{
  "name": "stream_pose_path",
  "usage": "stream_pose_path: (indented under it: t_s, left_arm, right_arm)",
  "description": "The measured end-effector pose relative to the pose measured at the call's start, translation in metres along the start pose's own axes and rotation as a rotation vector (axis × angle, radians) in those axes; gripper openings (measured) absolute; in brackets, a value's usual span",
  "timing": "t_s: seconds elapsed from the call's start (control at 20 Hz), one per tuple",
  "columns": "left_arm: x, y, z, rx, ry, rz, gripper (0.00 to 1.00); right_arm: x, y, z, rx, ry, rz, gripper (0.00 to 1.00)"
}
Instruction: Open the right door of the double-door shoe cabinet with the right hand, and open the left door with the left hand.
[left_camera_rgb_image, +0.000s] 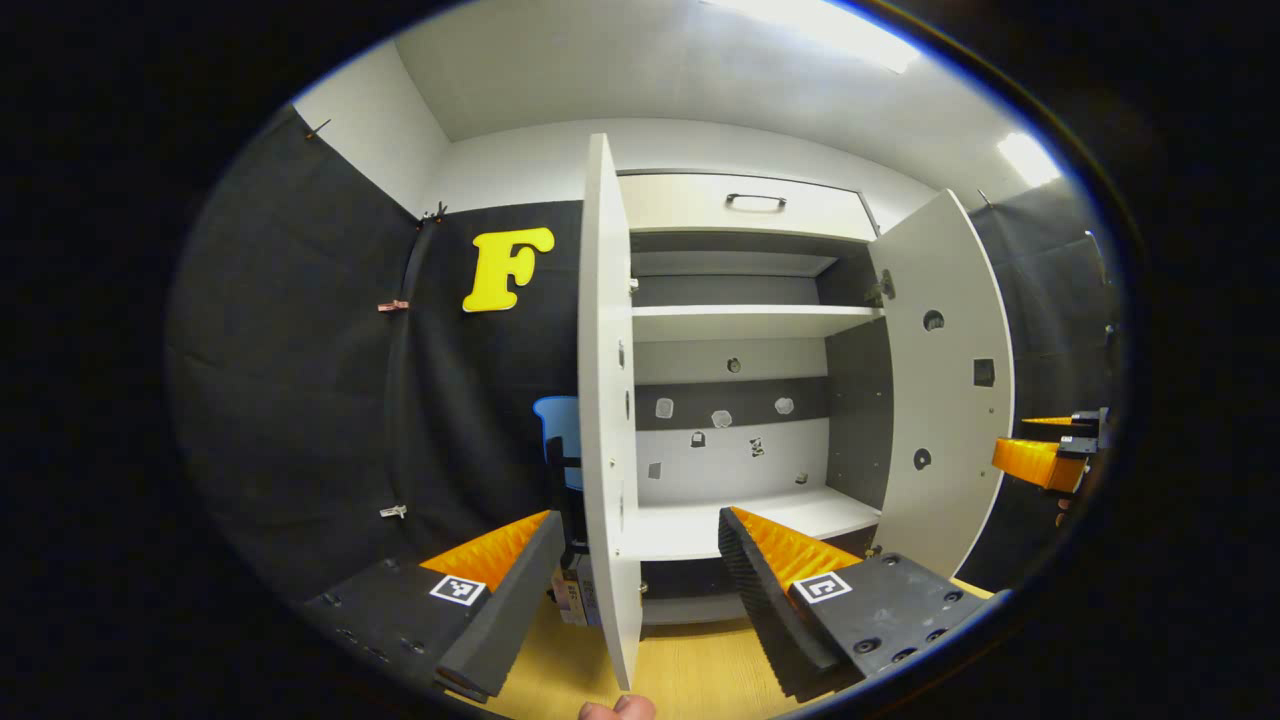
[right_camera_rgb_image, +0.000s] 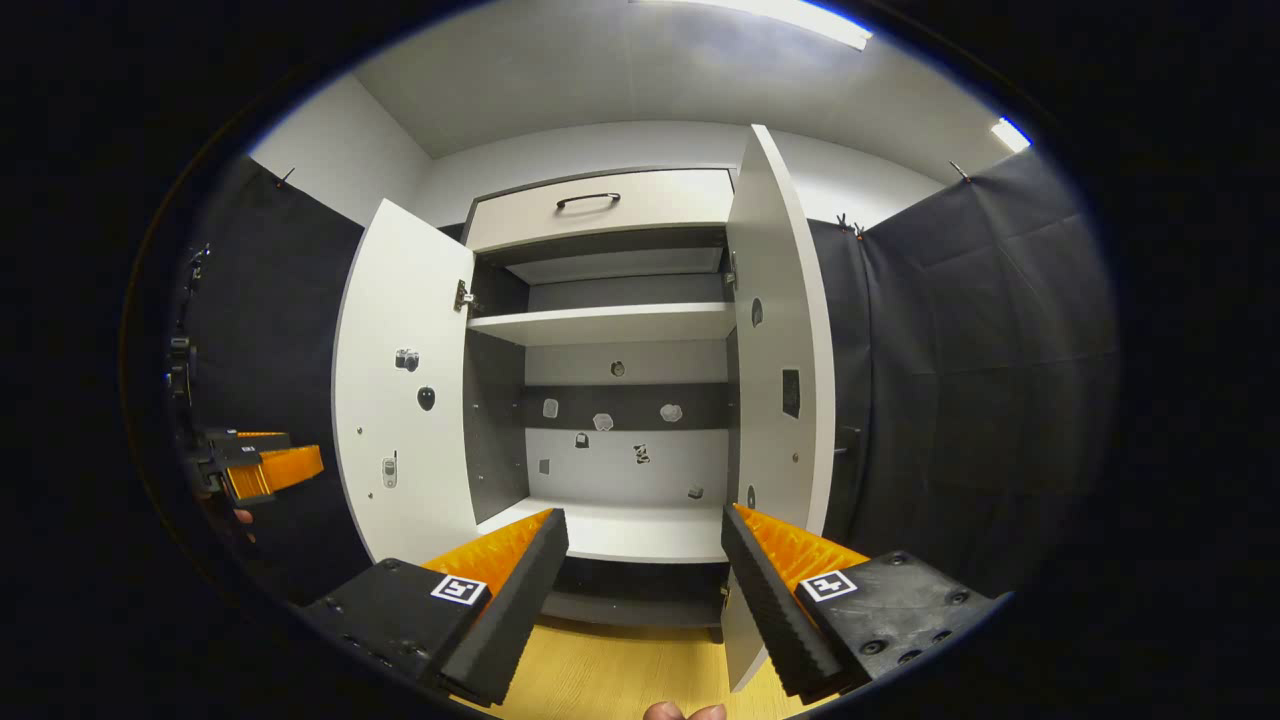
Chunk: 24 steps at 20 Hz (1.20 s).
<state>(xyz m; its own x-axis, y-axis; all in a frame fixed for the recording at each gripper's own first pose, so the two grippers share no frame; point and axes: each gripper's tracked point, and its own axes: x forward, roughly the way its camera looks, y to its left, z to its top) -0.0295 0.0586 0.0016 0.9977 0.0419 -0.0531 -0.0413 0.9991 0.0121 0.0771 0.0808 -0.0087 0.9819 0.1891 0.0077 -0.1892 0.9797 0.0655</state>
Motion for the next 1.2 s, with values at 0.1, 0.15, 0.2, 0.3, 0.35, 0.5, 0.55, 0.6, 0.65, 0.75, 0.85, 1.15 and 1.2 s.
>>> stream_pose_path:
  t_s: [0.1, 0.15, 0.2, 0.3, 0.35, 0.5, 0.55, 0.6, 0.65, 0.75, 0.85, 1.15, 1.2]
  left_arm:
    - [-0.004, -0.018, -0.004, -0.020, 0.005, -0.027, 0.96]
    - [-0.006, -0.028, -0.006, -0.033, 0.007, -0.048, 0.96]
    - [-0.006, -0.038, -0.008, -0.043, 0.012, -0.072, 0.96]
    - [-0.008, -0.049, -0.010, -0.039, 0.013, -0.092, 0.96]
    - [-0.009, -0.053, -0.009, -0.033, 0.011, -0.097, 0.96]
    - [-0.012, -0.060, -0.005, -0.029, -0.009, -0.100, 0.96]
    - [-0.012, -0.061, -0.004, -0.030, -0.014, -0.098, 0.96]
    - [-0.013, -0.062, -0.003, -0.029, -0.017, -0.099, 0.96]
    - [-0.013, -0.063, -0.002, -0.028, -0.020, -0.099, 0.96]
    - [-0.012, -0.065, 0.000, -0.022, -0.021, -0.103, 0.96]
    - [-0.012, -0.063, 0.000, -0.016, -0.021, -0.097, 0.96]
    - [-0.013, -0.064, 0.001, -0.006, -0.015, -0.098, 0.96]
    - [-0.013, -0.065, 0.001, -0.004, -0.015, -0.098, 0.96]
  right_arm:
    - [0.000, -0.005, 0.001, -0.007, 0.000, -0.017, 0.97]
    - [-0.001, -0.006, 0.001, -0.008, 0.004, -0.022, 0.98]
    - [-0.002, -0.007, 0.000, -0.007, 0.004, -0.027, 0.96]
    - [-0.004, -0.009, 0.000, -0.004, 0.002, -0.032, 0.95]
    - [-0.006, -0.010, 0.000, -0.004, 0.000, -0.034, 0.96]
    - [-0.009, -0.011, 0.003, -0.010, -0.015, -0.034, 0.98]
    - [-0.011, -0.012, 0.005, -0.014, -0.023, -0.034, 0.98]
    - [-0.011, -0.012, 0.006, -0.016, -0.029, -0.032, 0.98]
    - [-0.013, -0.012, 0.007, -0.016, -0.033, -0.032, 0.98]
    - [-0.014, -0.013, 0.008, -0.019, -0.037, -0.032, 0.98]
    - [-0.015, -0.014, 0.009, -0.019, -0.039, -0.035, 0.95]
    - [-0.017, -0.013, 0.009, -0.019, -0.039, -0.034, 0.98]
    - [-0.016, -0.013, 0.009, -0.017, -0.038, -0.033, 0.98]
